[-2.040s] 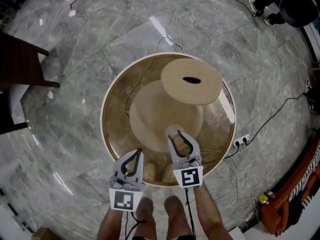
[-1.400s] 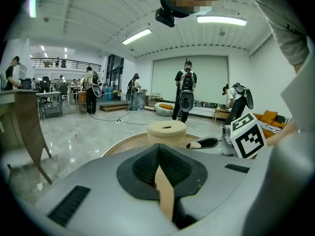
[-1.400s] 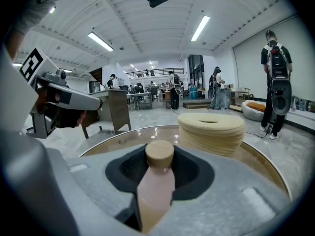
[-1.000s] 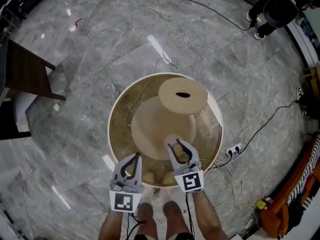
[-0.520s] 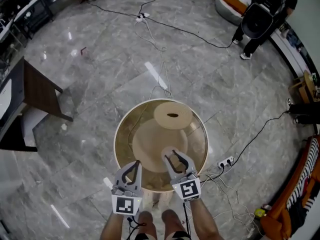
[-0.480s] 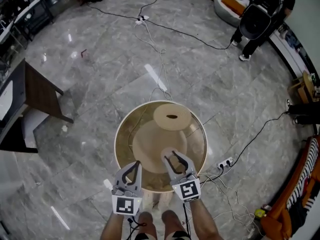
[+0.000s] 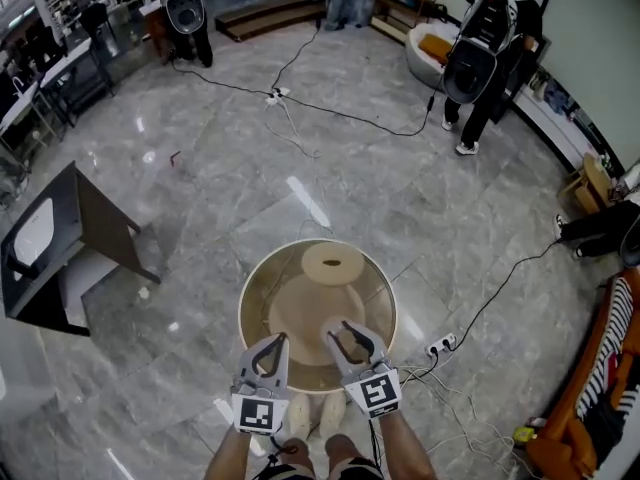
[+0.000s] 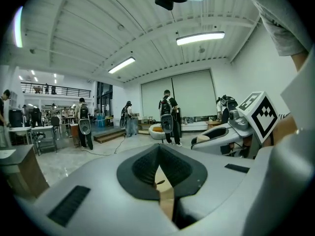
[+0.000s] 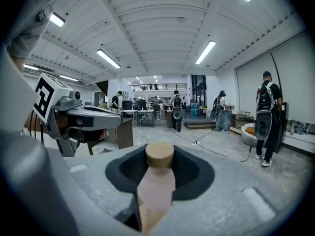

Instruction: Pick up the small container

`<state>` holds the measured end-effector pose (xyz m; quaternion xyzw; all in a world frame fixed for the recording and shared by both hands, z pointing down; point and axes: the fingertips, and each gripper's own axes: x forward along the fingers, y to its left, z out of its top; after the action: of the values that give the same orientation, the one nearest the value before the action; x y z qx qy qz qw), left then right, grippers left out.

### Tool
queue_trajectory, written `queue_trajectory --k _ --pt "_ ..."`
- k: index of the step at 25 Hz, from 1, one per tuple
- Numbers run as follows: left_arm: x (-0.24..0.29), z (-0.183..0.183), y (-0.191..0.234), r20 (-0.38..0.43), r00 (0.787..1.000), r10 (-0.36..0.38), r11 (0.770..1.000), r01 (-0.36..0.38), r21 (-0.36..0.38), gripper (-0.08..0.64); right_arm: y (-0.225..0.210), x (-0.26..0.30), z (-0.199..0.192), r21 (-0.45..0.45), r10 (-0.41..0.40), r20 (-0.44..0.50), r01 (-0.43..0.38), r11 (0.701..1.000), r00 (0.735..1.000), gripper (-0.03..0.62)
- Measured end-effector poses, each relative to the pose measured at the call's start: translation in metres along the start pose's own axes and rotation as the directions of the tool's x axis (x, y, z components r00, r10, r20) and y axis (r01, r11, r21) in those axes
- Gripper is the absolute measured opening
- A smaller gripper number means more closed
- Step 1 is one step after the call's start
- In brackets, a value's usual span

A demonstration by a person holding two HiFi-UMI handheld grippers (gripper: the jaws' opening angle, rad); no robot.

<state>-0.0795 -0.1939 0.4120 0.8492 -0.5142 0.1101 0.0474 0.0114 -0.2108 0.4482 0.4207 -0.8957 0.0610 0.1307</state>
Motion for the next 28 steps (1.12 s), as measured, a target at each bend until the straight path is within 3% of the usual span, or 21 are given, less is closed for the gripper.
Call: queue_trajectory --k 3,6,8,19,23,28 --pt "-0.015 0.025 -0.01 0.02 1.0 -0.015 1.0 0.014 0.027 0.017 0.004 -0.024 0.026 -0.005 -0.011 0.018 0.011 1.0 1.0 0.13" --pt "-0.036 0.043 -0.021 0.034 0.998 -0.046 0.99 0.041 0.136 0.017 0.012 -0.052 0.048 -0.013 -0.023 0.031 0.023 1.0 0.999 0.13" --pt "-0.049 0.055 -0.027 0.045 0.998 -0.053 0.987 0.045 0.156 0.017 0.016 -0.068 0.061 -0.016 -0.036 0.044 0.037 0.999 0.998 0.13" --pt "-0.11 0.094 -0.06 0.081 0.994 -0.069 0.984 0.055 0.169 0.017 0.034 -0.151 0.107 -0.054 -0.094 0.093 0.1 0.994 0.991 0.13" --pt "-0.128 0.107 -0.07 0.085 0.995 -0.061 0.994 0.053 0.093 0.017 0.044 -0.173 0.114 -0.06 -0.11 0.091 0.116 0.991 0.99 0.13" --pt "-0.146 0.102 -0.071 0.084 0.995 -0.058 0.994 0.049 0.101 0.017 0.053 -0.194 0.107 -0.051 -0.137 0.101 0.143 0.988 0.985 0.13"
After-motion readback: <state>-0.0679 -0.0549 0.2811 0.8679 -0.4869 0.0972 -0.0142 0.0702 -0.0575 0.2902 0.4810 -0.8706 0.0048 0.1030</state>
